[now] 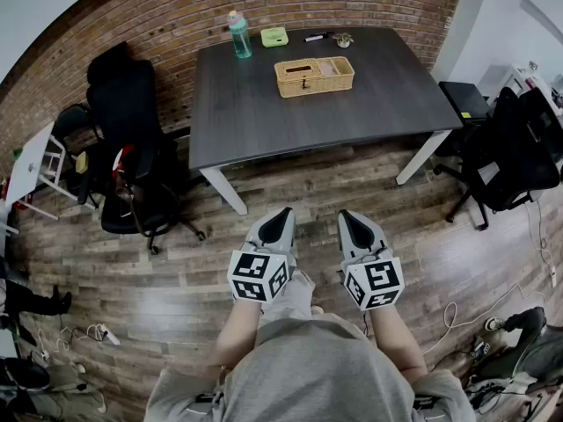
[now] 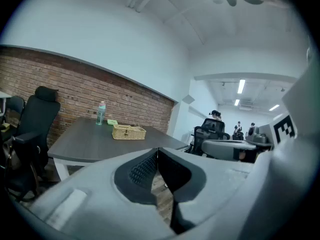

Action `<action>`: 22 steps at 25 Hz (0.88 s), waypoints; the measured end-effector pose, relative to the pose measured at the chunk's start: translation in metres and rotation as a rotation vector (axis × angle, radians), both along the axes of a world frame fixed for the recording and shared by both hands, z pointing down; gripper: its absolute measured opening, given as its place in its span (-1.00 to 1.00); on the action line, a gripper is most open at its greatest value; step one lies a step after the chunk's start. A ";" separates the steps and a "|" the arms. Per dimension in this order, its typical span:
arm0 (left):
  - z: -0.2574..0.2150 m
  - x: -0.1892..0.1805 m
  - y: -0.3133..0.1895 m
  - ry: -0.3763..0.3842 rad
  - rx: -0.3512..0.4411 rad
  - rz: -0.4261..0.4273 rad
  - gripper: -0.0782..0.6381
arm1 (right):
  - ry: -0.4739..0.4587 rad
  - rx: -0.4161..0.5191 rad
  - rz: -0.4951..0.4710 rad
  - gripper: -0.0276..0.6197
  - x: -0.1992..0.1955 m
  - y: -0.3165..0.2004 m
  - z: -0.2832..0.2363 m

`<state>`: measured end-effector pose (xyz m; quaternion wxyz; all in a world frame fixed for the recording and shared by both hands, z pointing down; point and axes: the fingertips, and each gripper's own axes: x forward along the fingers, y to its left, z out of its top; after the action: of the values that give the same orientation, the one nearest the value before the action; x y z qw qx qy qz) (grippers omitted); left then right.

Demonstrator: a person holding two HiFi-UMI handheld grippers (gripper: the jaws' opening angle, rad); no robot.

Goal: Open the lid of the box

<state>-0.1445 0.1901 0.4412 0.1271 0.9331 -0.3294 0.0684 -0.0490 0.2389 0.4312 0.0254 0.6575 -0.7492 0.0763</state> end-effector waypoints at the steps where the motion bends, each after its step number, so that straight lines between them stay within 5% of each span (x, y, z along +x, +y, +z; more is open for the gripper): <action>1: -0.003 -0.004 0.008 0.005 -0.001 0.005 -0.73 | 0.002 0.000 0.002 -0.91 -0.003 0.009 -0.002; 22: -0.028 -0.037 0.063 0.025 0.072 -0.037 -0.73 | 0.016 0.017 -0.042 -0.91 -0.037 0.060 -0.011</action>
<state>-0.1817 0.2535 0.4134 0.0987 0.9317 -0.3471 0.0422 -0.0856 0.2988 0.4207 0.0273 0.6425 -0.7631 0.0639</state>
